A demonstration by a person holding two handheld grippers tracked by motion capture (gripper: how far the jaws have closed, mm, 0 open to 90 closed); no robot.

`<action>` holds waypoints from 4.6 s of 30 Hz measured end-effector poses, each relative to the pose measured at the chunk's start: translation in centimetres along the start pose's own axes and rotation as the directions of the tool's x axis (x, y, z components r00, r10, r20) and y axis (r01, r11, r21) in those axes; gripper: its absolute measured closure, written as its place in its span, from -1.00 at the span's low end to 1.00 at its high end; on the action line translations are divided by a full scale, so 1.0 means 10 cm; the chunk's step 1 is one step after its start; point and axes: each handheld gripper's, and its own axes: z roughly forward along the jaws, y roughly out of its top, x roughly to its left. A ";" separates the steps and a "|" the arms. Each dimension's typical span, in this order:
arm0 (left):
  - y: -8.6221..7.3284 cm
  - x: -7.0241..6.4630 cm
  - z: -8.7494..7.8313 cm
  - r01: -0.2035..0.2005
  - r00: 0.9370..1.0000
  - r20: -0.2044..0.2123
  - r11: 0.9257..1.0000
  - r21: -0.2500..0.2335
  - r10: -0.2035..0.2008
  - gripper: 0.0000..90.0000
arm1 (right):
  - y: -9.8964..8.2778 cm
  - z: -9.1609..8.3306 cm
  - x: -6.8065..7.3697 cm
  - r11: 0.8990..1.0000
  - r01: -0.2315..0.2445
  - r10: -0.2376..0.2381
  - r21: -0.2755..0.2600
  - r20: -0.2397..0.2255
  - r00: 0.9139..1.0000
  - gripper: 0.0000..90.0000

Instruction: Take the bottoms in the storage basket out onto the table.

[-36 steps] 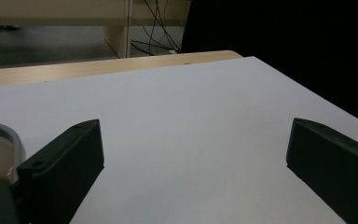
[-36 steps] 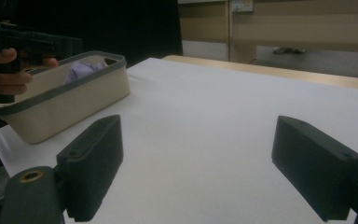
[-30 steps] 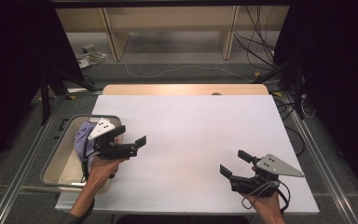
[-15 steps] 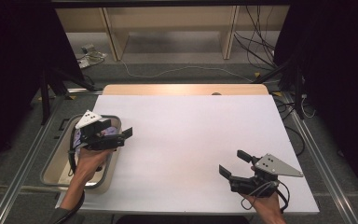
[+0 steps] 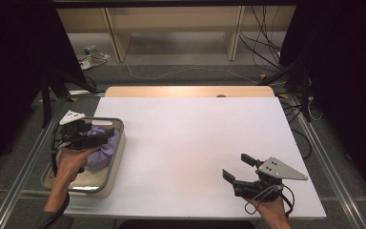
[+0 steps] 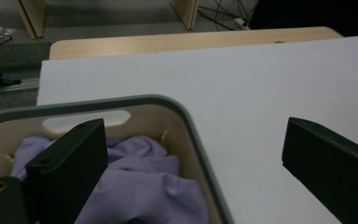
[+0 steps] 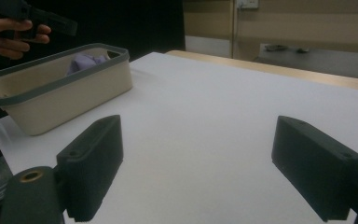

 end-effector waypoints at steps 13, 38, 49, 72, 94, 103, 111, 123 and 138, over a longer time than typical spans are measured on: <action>-0.02 0.15 0.02 0.016 0.999 -0.041 0.994 0.109 -0.011 -0.86 | -0.01 0.01 0.00 1.000 0.002 -0.002 0.015 0.002 1.000 -0.61; 0.03 0.28 0.31 0.027 0.997 -0.083 0.943 0.332 0.001 -0.85 | -0.02 0.05 -0.05 0.999 -0.015 0.014 0.039 0.017 1.000 -0.61; 0.02 0.34 0.49 -0.001 0.993 -0.105 0.914 0.405 0.047 -0.85 | -0.02 0.06 -0.03 0.999 -0.008 0.007 0.048 0.003 1.000 -0.61; -0.15 0.42 0.72 0.065 0.989 -0.148 0.842 0.535 0.018 -0.94 | -0.04 0.11 0.01 0.997 0.002 -0.001 0.083 -0.014 1.000 -0.60; -0.30 0.55 0.79 0.093 0.991 -0.135 0.828 0.553 -0.020 0.01 | -0.04 0.12 0.00 0.996 0.001 -0.001 0.090 -0.008 1.000 -0.57; -0.31 0.57 0.77 0.084 0.993 -0.114 0.848 0.523 -0.029 0.47 | -0.04 0.12 0.00 0.995 0.006 -0.006 0.098 0.000 1.000 -0.56; -0.31 0.61 0.71 0.111 0.993 -0.088 0.861 0.496 -0.077 0.52 | -0.04 0.12 0.00 0.994 0.012 -0.012 0.106 -0.001 1.000 -0.55; -0.23 0.57 0.63 0.113 0.993 -0.039 0.876 0.470 -0.108 0.53 | -0.04 0.11 0.01 0.995 0.013 -0.013 0.102 -0.001 1.000 -0.54; -0.16 0.59 0.49 0.126 0.991 -0.006 0.895 0.428 -0.137 0.52 | -0.04 0.11 0.01 0.994 0.019 -0.019 0.105 -0.004 1.000 -0.54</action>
